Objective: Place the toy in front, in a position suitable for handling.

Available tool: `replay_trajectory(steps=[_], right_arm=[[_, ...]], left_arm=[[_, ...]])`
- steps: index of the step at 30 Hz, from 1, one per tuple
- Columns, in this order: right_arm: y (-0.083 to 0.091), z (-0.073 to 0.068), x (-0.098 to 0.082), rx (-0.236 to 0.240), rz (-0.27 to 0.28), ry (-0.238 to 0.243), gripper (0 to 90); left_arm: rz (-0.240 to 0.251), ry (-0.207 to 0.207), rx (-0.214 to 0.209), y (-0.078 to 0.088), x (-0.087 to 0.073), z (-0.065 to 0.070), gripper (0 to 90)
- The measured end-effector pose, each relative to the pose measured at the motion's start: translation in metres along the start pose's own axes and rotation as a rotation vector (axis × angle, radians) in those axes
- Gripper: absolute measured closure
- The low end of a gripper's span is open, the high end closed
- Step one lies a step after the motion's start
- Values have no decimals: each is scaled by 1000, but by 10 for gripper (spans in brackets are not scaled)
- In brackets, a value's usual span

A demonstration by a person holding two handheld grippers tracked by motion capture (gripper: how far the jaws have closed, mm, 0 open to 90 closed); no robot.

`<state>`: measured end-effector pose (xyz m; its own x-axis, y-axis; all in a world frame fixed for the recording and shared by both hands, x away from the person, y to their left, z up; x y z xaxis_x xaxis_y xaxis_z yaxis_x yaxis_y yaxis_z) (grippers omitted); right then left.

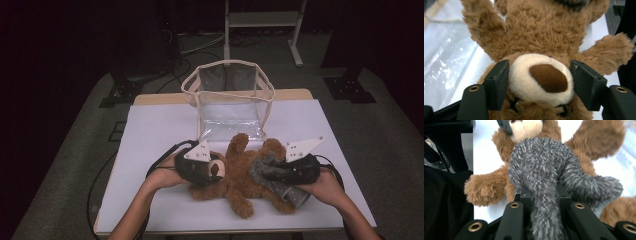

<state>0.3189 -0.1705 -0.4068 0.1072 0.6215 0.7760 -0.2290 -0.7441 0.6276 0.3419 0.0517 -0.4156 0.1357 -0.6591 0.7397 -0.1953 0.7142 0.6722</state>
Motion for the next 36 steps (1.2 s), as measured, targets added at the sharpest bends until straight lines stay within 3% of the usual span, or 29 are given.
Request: replay_trajectory(steps=[3, 7, 11, 17, 21, 26, 29, 31, 36], right_arm=[[-5, 4, 15, 6, 5, 29, 733], [-19, 12, 36, 30, 0, 63, 733], [-28, 19, 44, 38, -29, 77, 733], [-10, 36, 19, -7, -33, -6, 732], [-2, 35, 0, -7, -26, -63, 733], [-4, 25, 2, 5, -8, -43, 732], [-5, 26, 4, 2, -17, -24, 732], [-4, 28, 4, 5, -15, -34, 732], [8, 42, -18, -31, -32, -89, 733]], left_arm=[[6, 3, -12, -2, -3, 2, 351], [-9, -28, -16, -3, -4, 8, 357], [-7, -30, -18, -1, -7, 9, 363], [4, -35, -20, 0, -8, 11, 361], [9, -58, -13, 0, 2, 12, 331], [-30, -73, -43, -8, 3, 15, 356], [-13, -51, -46, -8, 0, 14, 371], [-8, -47, -46, -7, -1, 14, 378], [8, -44, -48, -7, -3, 16, 379]])
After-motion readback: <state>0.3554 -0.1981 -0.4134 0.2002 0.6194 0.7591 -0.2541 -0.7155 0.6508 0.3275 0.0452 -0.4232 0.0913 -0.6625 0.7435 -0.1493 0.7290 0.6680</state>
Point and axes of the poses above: each handheld gripper's, and its own axes: y roughly backward along the jaws, x roughly out of its top, z roughly to its right, the point moved 7 cm from there along -y, roughly forward along the jaws, and after that the axes turned 6 degrees about y, right-handed, at the moved point
